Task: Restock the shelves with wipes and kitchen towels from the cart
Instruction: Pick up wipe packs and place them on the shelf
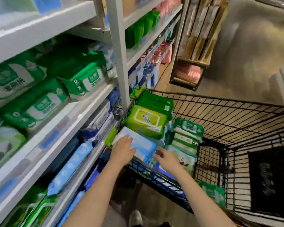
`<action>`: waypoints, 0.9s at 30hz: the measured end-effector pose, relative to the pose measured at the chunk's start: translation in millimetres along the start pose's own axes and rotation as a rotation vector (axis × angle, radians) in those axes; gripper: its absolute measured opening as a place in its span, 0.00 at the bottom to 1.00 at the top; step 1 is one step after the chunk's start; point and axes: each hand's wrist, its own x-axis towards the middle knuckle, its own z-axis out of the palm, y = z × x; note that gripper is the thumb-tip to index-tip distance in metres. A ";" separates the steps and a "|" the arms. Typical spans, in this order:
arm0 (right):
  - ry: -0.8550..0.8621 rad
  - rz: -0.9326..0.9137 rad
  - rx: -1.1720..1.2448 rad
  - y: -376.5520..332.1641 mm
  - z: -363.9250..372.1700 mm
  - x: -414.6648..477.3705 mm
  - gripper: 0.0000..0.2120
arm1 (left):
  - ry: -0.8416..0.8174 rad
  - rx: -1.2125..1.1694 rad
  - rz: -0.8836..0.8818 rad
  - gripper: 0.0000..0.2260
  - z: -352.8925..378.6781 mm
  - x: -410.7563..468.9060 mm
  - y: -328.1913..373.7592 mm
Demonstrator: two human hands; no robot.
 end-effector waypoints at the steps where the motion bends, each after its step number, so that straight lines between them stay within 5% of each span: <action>1: -0.028 0.031 0.045 -1.5 4.6 8.5 0.23 | -0.035 0.053 -0.009 0.25 4.2 5.8 -4.4; 8: -0.075 0.237 0.532 -1.3 22.5 56.6 0.45 | -0.008 0.195 0.020 0.24 12.0 16.4 -12.3; 13: -0.055 0.269 0.660 -7.5 24.3 72.3 0.34 | 0.017 0.157 -0.030 0.24 13.7 15.1 -11.3; 17: -0.036 0.324 0.670 -5.6 29.7 79.2 0.52 | 0.060 0.141 -0.058 0.23 17.4 13.2 -11.5; 22: -0.006 0.383 0.715 -11.7 25.4 74.8 0.33 | 0.055 0.043 -0.073 0.22 12.5 12.0 -11.5; 27: -0.003 0.319 0.704 -15.5 19.1 70.2 0.50 | 0.018 -0.089 -0.069 0.20 3.8 9.8 -14.7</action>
